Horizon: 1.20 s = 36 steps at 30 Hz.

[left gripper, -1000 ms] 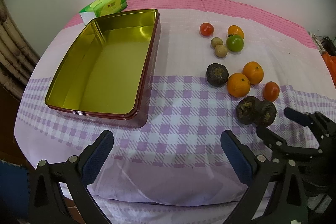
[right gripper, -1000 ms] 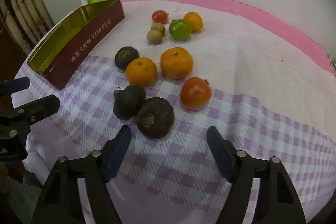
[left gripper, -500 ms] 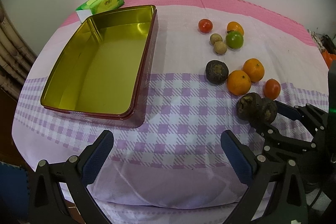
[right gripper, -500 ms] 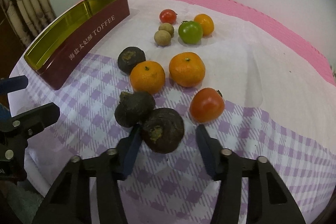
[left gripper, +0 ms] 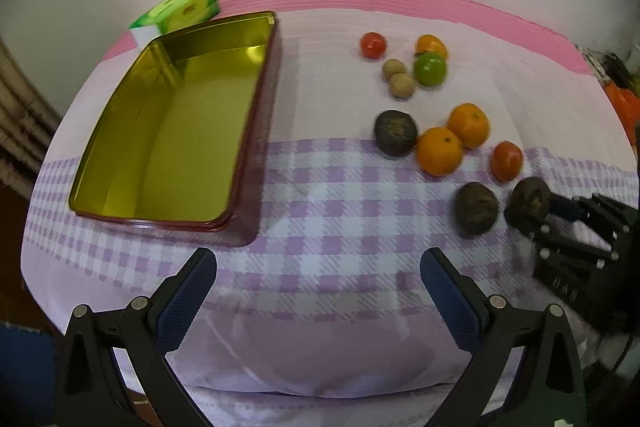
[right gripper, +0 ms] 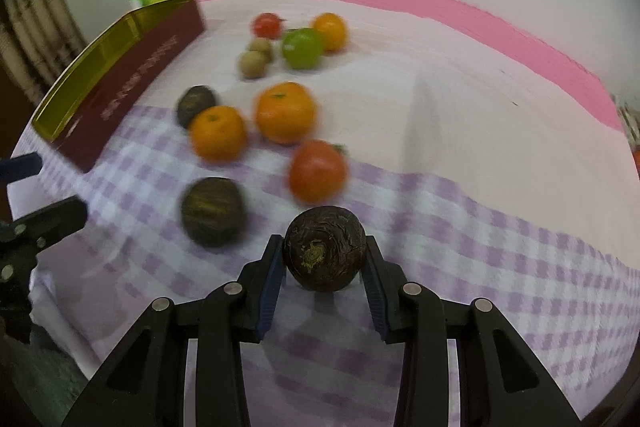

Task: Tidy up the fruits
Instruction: 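Grasp another dark brown fruit with the left tool while the right tool holds its fruit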

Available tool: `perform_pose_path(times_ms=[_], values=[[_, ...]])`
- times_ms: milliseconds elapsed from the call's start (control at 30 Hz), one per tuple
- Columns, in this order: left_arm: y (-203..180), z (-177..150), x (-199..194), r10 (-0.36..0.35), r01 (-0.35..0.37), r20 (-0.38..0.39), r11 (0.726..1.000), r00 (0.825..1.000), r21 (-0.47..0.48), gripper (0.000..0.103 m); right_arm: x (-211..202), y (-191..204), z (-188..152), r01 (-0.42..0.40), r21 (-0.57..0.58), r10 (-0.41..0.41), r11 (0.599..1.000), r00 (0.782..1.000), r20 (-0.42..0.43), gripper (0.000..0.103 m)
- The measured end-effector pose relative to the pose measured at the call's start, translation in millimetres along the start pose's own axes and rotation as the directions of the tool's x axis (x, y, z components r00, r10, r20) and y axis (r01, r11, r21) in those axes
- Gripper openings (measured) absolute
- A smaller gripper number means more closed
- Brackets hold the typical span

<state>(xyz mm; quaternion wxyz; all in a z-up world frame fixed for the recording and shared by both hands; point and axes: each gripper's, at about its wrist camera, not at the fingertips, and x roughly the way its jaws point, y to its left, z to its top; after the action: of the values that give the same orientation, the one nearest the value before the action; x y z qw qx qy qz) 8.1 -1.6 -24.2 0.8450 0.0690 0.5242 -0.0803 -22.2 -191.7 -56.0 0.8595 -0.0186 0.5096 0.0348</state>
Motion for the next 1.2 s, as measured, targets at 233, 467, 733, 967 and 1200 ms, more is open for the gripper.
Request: perform_pose_path(times_ms=[233,467,733,967,1200], values=[[-28.5,4.0,-1.9,-0.080,0.079,0.003,0.990,0.997,0.118,0.101,-0.9,-39.6,-3.6,0.045,0.045,-0.044,0.998,0.999,-0.014,0.039],[-59.4,14.7,7.7,-0.146,0.153,-0.049,0.970,0.988,0.188,0.101,0.4,-64.2,-2.5,0.071,0.103,-0.070,0.992,0.997,-0.013,0.039],[-79.7,29.5,31.4,-0.175,0.196,-0.129,0.966,0.976,0.170,0.088,4.8,-60.1,-0.4,0.066,0.116,-0.065,0.991,0.998,-0.008,0.039],[-84.9,34.5,44.9,-0.170,0.196,-0.167,0.968,0.971,0.154,0.059,1.0,-64.0,-4.4,0.059,0.127,-0.059,0.990,0.998,-0.008,0.039],[-89.4,37.2,46.8,-0.178,0.205,-0.169,0.966,0.969,0.156,0.049,1.3,-64.2,-3.4,0.058,0.126,-0.058,0.990,0.998,-0.008,0.039]])
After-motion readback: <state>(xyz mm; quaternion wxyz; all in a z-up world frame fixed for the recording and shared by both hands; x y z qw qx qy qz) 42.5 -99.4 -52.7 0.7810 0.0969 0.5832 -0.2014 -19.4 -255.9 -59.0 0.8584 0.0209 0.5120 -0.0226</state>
